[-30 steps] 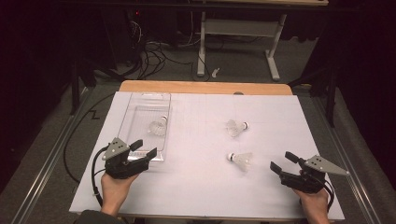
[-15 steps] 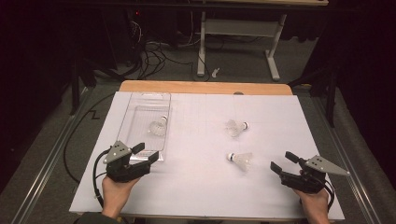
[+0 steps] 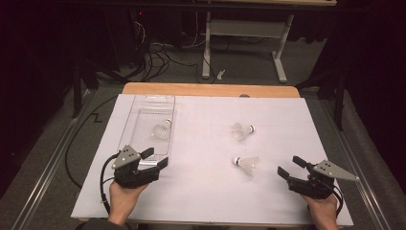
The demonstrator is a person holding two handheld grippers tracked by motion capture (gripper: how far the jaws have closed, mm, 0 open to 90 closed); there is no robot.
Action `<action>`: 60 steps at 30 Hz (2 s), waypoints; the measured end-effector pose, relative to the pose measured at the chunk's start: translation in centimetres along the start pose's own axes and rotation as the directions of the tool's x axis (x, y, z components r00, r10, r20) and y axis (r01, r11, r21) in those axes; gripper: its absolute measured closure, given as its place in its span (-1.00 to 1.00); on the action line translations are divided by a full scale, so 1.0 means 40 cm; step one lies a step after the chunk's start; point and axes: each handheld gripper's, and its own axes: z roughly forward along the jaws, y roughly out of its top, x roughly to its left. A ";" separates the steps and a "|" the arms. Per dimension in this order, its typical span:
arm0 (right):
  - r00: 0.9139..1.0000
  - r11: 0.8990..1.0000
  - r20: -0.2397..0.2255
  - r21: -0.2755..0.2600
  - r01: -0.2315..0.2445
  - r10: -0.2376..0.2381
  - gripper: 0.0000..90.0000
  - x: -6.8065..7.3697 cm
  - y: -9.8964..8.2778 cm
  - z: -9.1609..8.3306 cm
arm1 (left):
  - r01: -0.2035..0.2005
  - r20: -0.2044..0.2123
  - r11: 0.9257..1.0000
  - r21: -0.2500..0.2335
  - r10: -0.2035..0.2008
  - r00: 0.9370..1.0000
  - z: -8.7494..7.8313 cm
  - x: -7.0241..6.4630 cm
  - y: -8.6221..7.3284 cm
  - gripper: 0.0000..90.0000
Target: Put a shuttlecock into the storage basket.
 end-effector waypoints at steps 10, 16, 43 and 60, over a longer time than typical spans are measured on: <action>1.000 1.000 -0.001 -0.003 -0.003 0.003 -0.48 0.001 0.000 -0.001 | -0.004 0.011 1.000 -0.007 0.004 1.000 0.007 -0.006 0.009 -0.22; 1.000 1.000 -0.001 -0.003 -0.002 0.002 -0.48 0.001 0.000 -0.001 | -0.010 0.021 1.000 -0.001 0.010 1.000 0.017 -0.011 0.018 -0.22; 1.000 1.000 -0.003 -0.001 0.001 -0.001 -0.48 0.000 0.000 0.000 | -0.051 0.066 0.999 0.015 0.050 0.997 0.085 -0.038 0.072 -0.21; 1.000 1.000 -0.005 -0.002 0.000 0.000 -0.48 0.000 0.000 0.000 | -0.060 0.086 0.998 0.033 0.057 0.995 0.131 -0.047 0.094 -0.20</action>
